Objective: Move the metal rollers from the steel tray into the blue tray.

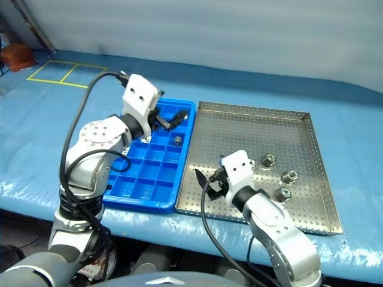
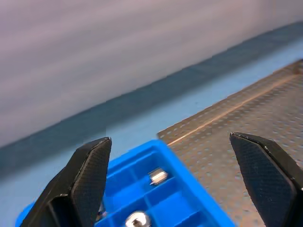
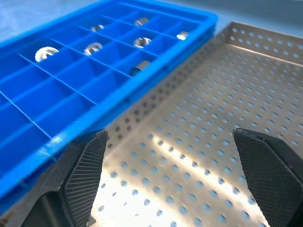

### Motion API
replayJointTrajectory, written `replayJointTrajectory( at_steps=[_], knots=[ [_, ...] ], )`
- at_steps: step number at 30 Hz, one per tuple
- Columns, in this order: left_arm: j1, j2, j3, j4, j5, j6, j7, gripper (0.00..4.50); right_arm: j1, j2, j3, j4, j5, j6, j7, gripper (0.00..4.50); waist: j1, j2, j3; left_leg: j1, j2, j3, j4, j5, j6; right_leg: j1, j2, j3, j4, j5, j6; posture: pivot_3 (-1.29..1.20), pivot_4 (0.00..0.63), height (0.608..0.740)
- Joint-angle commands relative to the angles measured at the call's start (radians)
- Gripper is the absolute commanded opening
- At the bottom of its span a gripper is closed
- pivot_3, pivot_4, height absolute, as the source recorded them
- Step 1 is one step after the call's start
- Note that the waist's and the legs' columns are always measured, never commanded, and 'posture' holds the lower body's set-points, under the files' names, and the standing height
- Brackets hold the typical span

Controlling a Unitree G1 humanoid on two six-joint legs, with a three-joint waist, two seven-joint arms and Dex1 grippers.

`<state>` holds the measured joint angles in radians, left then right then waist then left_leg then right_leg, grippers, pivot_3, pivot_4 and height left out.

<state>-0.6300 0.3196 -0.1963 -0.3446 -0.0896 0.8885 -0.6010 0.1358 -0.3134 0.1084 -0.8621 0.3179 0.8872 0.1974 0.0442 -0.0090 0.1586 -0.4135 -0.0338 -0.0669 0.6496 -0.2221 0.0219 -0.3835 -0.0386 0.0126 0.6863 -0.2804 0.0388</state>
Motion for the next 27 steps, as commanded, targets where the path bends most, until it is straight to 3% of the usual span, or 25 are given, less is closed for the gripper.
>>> replayJointTrajectory(
  at_steps=[1,7,14,27],
  knots=[
    [-0.054,0.011,-0.167,0.157,-0.018,-0.152,-0.180,4.36,0.072,-0.012,-0.076,-0.099,0.010,-0.015,-0.006,4.50,-0.007,0.000,0.000,0.000,0.000,0.000,-0.001,0.000,0.000,0.000,0.000,0.000,-0.001,0.000,0.000,0.03,0.150,0.740],
    [-0.185,-0.116,-0.307,0.545,0.049,-0.406,-0.263,4.36,0.211,0.008,-0.121,-0.163,-0.018,-0.031,-0.059,4.50,-0.031,0.000,0.000,-0.002,0.000,0.000,-0.001,-0.001,0.002,0.000,0.001,0.000,-0.005,0.000,0.001,-0.06,0.150,0.740],
    [-0.272,-0.273,-0.330,0.883,0.104,-0.613,-0.271,4.36,0.285,0.065,-0.091,-0.185,-0.053,-0.080,-0.126,4.50,-0.085,0.000,0.000,-0.002,0.000,0.003,-0.001,-0.002,0.005,0.001,0.001,0.001,-0.006,-0.001,0.007,-0.17,0.150,0.740],
    [-0.311,-0.369,-0.302,1.114,0.200,-0.725,-0.204,4.36,0.306,0.073,-0.066,-0.185,-0.069,-0.117,-0.162,4.50,-0.116,0.000,0.000,-0.002,0.001,0.006,0.001,-0.002,0.007,0.001,0.002,0.002,-0.006,0.000,0.011,-0.18,0.150,0.740]
  ],
)
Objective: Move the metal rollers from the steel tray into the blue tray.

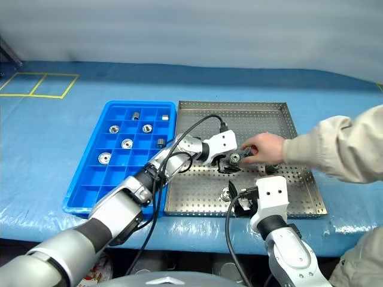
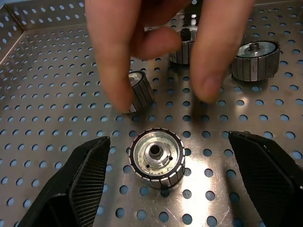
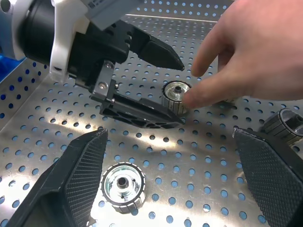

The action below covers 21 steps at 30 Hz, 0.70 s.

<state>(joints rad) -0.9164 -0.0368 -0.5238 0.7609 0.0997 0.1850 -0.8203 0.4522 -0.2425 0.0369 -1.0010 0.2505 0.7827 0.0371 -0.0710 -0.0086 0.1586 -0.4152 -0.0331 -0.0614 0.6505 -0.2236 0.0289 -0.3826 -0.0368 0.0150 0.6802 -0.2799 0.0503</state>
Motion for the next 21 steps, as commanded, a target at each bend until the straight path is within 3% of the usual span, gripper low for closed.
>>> replayJointTrajectory(
  at_steps=[1,21],
  knots=[
    [-0.022,-0.014,0.028,0.009,0.014,-0.024,0.015,4.36,-0.014,0.002,0.006,-0.046,-0.002,-0.011,0.000,4.50,-0.001,0.000,0.000,0.000,0.000,0.000,0.000,0.000,0.000,0.000,0.000,0.000,0.000,0.000,0.000,-0.18,0.150,0.740],
    [-0.011,-0.003,0.043,-0.009,0.044,-0.021,0.004,4.36,-0.054,-0.015,0.010,-0.033,-0.001,0.011,0.016,4.50,0.003,0.000,0.000,0.000,0.000,0.000,0.000,0.000,0.000,0.000,0.000,0.000,0.000,0.001,-0.001,-0.14,0.150,0.740]
  ],
)
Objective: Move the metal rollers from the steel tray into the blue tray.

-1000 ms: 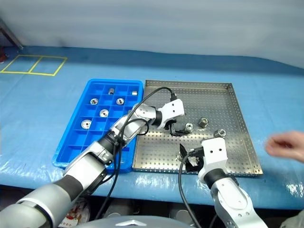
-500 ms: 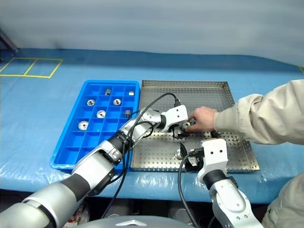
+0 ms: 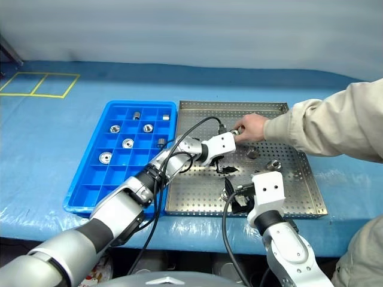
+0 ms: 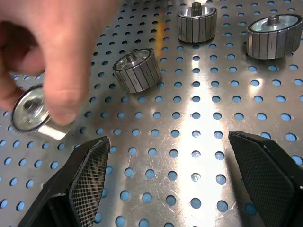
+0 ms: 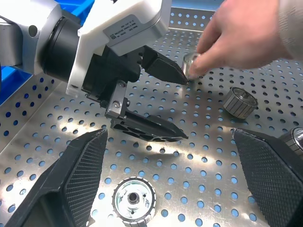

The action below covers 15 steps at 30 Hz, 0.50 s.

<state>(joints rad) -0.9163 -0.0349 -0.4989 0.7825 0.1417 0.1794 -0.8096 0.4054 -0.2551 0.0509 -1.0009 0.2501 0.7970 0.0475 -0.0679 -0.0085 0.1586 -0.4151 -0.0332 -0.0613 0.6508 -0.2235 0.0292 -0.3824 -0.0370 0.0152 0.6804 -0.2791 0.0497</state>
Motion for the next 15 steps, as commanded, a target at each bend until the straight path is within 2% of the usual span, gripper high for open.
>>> replayJointTrajectory(
  at_steps=[1,9,15],
  knots=[
    [-0.010,-0.004,0.019,-0.031,0.003,-0.015,-0.008,4.36,-0.008,-0.003,-0.004,-0.033,0.000,-0.003,0.006,4.50,0.000,0.000,0.000,0.000,0.000,0.000,0.000,0.000,0.000,0.000,0.000,0.000,0.000,0.000,0.000,-0.14,0.150,0.740],
    [0.002,-0.008,0.034,-0.043,0.002,0.003,-0.012,4.36,-0.012,-0.005,0.001,-0.030,-0.001,0.000,0.007,4.50,0.000,0.000,0.000,0.000,0.000,0.000,0.000,0.000,0.000,0.000,0.000,0.000,0.000,0.000,0.000,-0.14,0.150,0.740],
    [-0.048,-0.043,0.133,-0.050,-0.050,0.015,0.060,4.36,-0.015,-0.004,0.001,-0.027,-0.001,-0.002,0.007,4.50,0.002,0.000,0.000,0.000,0.000,0.000,0.001,0.000,0.000,0.000,0.000,0.000,0.000,0.000,0.000,-0.14,0.150,0.740]
  ],
)
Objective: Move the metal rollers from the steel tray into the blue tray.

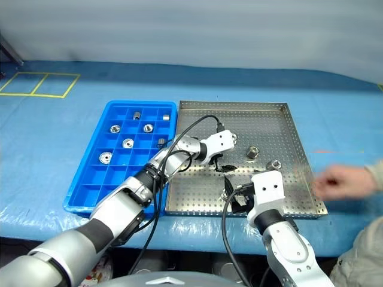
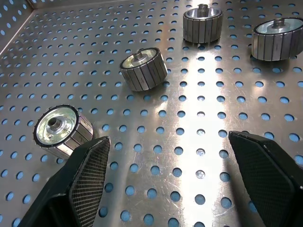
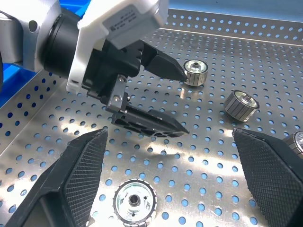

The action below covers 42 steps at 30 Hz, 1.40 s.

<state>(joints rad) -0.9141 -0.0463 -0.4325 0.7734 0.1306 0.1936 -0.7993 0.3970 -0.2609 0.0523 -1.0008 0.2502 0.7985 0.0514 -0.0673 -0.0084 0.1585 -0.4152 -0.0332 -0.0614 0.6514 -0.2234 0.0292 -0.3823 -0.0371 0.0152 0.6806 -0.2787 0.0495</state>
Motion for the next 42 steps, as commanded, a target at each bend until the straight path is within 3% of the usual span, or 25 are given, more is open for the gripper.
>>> replayJointTrajectory(
  at_steps=[1,7,16,27,42],
  knots=[
    [-0.074,-0.045,0.095,-0.016,-0.042,-0.007,0.099,4.36,-0.007,0.002,0.000,-0.026,-0.001,-0.005,0.003,4.50,0.002,0.000,0.000,0.000,0.000,0.000,0.000,0.000,0.000,0.000,0.000,0.000,0.000,0.000,0.000,-0.14,0.150,0.740],
    [-0.206,-0.117,0.205,0.206,-0.045,-0.052,0.345,4.36,-0.014,0.001,0.016,-0.016,-0.009,-0.009,0.002,4.50,0.003,0.000,0.000,0.000,-0.001,0.000,0.003,0.000,0.002,0.001,0.000,0.000,0.000,0.001,0.004,-0.16,0.150,0.740],
    [-0.275,-0.182,0.236,0.430,-0.017,-0.099,0.485,4.36,-0.004,0.009,0.031,-0.019,-0.025,-0.019,-0.013,4.50,-0.003,0.000,0.000,0.000,-0.002,0.002,0.003,0.000,0.002,0.001,0.003,0.000,0.000,0.001,0.005,-0.20,0.150,0.740],
    [-0.262,-0.212,0.319,0.442,-0.097,-0.140,0.446,4.36,0.014,0.024,0.054,-0.026,-0.048,-0.020,-0.019,4.50,-0.013,0.000,0.000,0.000,-0.003,0.002,0.003,-0.001,0.003,0.001,-0.001,0.000,0.000,0.002,0.004,-0.21,0.150,0.740],
    [-0.251,-0.263,0.313,0.456,-0.110,-0.140,0.428,4.36,0.001,0.026,0.072,-0.018,-0.054,-0.012,-0.016,4.50,-0.015,0.000,0.000,0.000,-0.006,0.001,0.003,0.000,0.004,0.001,-0.002,0.000,0.000,0.003,0.004,-0.22,0.150,0.740]
  ],
)
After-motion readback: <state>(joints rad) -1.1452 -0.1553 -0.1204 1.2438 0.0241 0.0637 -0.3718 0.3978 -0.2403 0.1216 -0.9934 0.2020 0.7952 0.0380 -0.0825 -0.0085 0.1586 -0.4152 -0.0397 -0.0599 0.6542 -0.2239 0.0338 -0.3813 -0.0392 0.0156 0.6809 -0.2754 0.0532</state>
